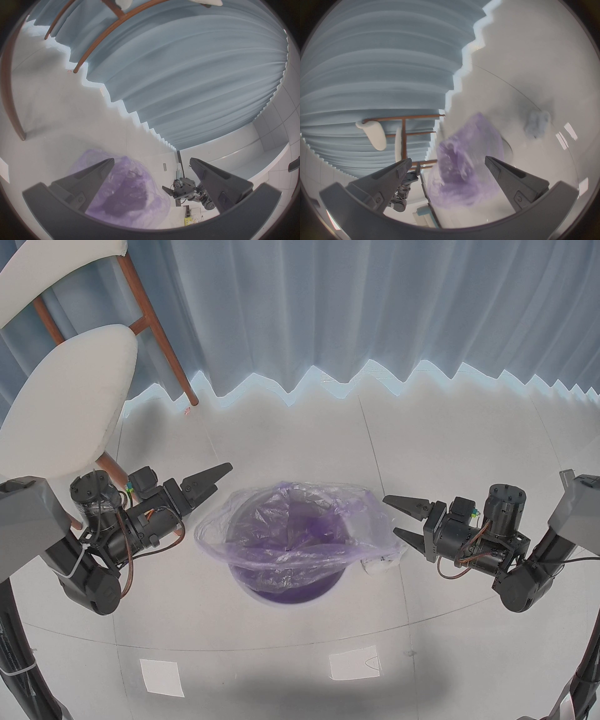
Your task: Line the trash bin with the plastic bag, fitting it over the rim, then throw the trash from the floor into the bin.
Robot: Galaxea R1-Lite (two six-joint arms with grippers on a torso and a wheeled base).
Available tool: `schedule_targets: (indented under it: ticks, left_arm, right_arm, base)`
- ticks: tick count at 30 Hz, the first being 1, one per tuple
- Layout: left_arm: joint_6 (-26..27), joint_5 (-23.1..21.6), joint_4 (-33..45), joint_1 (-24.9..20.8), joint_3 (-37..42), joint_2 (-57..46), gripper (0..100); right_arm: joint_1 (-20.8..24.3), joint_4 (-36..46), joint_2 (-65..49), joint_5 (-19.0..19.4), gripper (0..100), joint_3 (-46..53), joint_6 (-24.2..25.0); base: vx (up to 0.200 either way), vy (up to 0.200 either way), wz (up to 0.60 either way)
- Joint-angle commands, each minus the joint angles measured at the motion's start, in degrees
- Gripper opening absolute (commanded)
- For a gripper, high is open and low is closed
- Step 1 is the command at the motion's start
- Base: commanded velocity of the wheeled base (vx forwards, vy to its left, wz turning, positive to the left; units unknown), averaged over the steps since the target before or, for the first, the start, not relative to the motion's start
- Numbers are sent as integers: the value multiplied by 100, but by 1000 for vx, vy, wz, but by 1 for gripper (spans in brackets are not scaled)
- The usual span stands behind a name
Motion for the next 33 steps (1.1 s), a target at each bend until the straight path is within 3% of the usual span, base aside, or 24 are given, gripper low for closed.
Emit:
schedule_targets:
  ticks: [1,4,7,11,14,16,17,19,23,27,33]
  left_arm:
    - [31,-370,462,-11,421,-1165,100]
    - [22,-422,814,-46,465,-1340,100]
    - [48,-414,1737,-38,394,-1595,100]
    - [655,-352,2449,-46,263,-1692,100]
    - [1288,61,2783,-134,298,-1551,100]
    - [1411,237,2941,-222,298,-1463,100]
    - [1490,623,3248,-372,201,-1323,100]
    - [1490,843,3407,-424,87,-1200,100]
    - [1402,852,3451,-424,-1,-1033,100]
    - [734,852,3442,-424,-247,-822,100]
    - [382,799,3407,-433,-414,-567,100]
  right_arm:
    - [23,2499,-1550,-6,100,-728,-90]
    - [75,2965,-1576,-6,100,-798,-301]
    - [181,3185,-1445,-6,100,-728,-653]
    - [181,3176,-1418,-137,100,-728,-776]
    - [189,3176,-1366,-357,100,-746,-855]
    - [207,3176,-1330,-375,100,-728,-855]
    - [321,3185,-1251,-375,100,-746,-838]
    - [480,3141,-1137,-384,100,-790,-758]
    - [585,3035,-891,-401,100,-895,-521]
    - [620,2622,-601,-621,100,-1053,-11]
    - [620,2095,-443,-647,100,-1001,200]
  base:
    - [-200,0,0]
    - [-200,0,0]
    - [-67,0,0]
    - [0,0,0]
    - [0,0,0]
    - [0,0,0]
    - [0,0,0]
    - [0,0,0]
    - [0,0,0]
    - [0,0,0]
    - [0,0,0]
